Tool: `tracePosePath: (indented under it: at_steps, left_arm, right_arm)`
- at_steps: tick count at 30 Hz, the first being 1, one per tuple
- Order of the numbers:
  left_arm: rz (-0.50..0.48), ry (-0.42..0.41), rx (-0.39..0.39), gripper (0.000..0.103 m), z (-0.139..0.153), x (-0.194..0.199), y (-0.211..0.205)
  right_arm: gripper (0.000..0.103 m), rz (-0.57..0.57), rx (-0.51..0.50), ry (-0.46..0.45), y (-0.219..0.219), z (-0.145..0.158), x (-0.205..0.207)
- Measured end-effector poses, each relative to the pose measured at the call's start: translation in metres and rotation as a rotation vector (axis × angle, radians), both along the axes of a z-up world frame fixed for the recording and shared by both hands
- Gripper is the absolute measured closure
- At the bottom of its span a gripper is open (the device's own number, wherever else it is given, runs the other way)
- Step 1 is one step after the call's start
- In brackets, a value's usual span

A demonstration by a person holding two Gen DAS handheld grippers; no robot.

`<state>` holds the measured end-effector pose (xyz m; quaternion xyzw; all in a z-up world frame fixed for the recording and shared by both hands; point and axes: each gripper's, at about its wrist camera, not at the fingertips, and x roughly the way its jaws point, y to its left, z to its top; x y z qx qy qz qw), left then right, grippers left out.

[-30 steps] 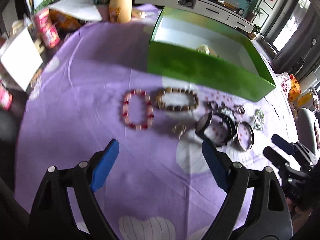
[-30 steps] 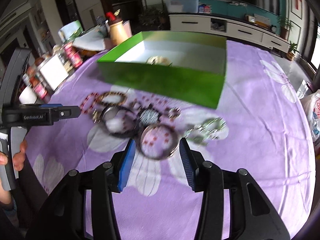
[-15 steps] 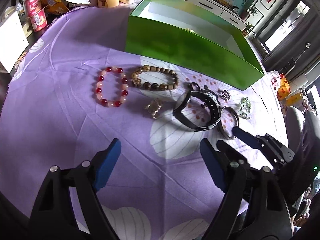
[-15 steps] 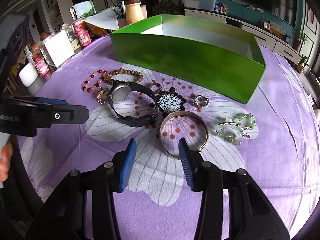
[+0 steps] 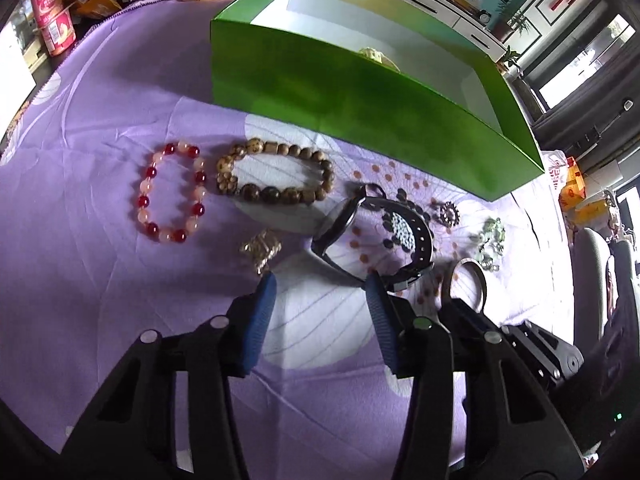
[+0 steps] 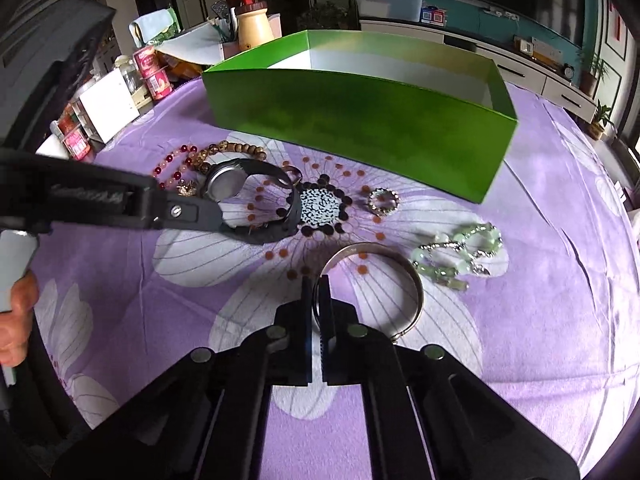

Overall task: Organize jewelry
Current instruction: 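Grasp the black watch with the left tool while the right tool grasps the silver bangle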

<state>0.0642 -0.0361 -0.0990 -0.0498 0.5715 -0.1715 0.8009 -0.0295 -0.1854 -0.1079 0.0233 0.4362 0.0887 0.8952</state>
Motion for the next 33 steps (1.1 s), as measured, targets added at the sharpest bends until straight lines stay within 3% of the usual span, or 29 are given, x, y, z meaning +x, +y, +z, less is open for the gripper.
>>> tracePosePath:
  at_steps: [6,14,19,23,27,33]
  left_arm:
    - [0.015,0.025,-0.012,0.069,0.000,0.011,-0.006]
    - [0.051,0.071,-0.074,0.070,0.002,0.019,-0.004]
    - [0.050,0.081,-0.069,0.070,0.002,0.028,-0.015]
    - [0.061,0.076,-0.023,0.070,-0.003,0.033,-0.024]
    - [0.042,0.062,0.026,0.084,-0.008,0.036,-0.036]
    - [-0.001,0.017,0.087,0.095,-0.006,0.038,-0.049]
  right_arm:
    - [0.101,-0.013,0.035,-0.010,-0.010,0.003,-0.008]
    - [0.101,-0.013,0.053,-0.018,-0.017,0.004,-0.012]
    - [0.101,-0.013,0.051,-0.015,-0.019,0.004,-0.011]
    - [0.101,-0.011,0.052,-0.010,-0.019,0.002,-0.008]
    - [0.101,0.009,0.022,0.004,-0.015,0.000,-0.005]
    - [0.101,0.017,-0.015,0.011,-0.010,-0.003,-0.003]
